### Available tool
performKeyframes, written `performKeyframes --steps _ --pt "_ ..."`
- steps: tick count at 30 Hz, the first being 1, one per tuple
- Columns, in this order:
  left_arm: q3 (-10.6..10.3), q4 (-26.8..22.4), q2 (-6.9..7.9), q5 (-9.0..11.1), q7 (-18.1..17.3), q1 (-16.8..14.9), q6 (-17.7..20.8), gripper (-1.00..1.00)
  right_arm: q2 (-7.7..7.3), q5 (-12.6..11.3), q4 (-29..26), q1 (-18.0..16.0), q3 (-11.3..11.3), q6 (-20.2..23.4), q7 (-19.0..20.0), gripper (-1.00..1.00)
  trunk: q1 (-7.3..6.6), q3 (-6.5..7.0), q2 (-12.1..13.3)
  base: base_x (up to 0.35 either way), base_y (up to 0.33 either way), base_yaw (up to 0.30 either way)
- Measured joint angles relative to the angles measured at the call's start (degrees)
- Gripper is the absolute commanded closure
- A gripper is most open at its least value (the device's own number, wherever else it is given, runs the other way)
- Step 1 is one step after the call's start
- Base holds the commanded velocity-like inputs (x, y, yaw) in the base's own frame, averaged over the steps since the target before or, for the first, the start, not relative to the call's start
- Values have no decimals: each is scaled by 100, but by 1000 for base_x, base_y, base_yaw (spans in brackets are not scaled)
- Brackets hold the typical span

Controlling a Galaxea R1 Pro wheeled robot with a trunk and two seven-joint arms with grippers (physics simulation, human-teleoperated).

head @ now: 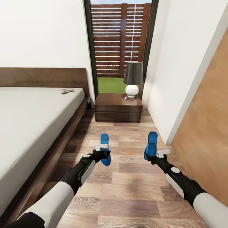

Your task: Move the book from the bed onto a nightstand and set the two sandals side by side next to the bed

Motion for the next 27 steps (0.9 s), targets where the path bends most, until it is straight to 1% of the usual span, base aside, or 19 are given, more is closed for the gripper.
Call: performKeyframes --steps 19,27 --pt "0 -5 1 0 0 0 0 100 0 4 0 0 0 0 -8 100 0 0 0 325 0 2" --pt "0 -3 -1 0 0 2 0 100 1 7 1 -1 1 0 -9 100 0 -1 0 325 -37 163"
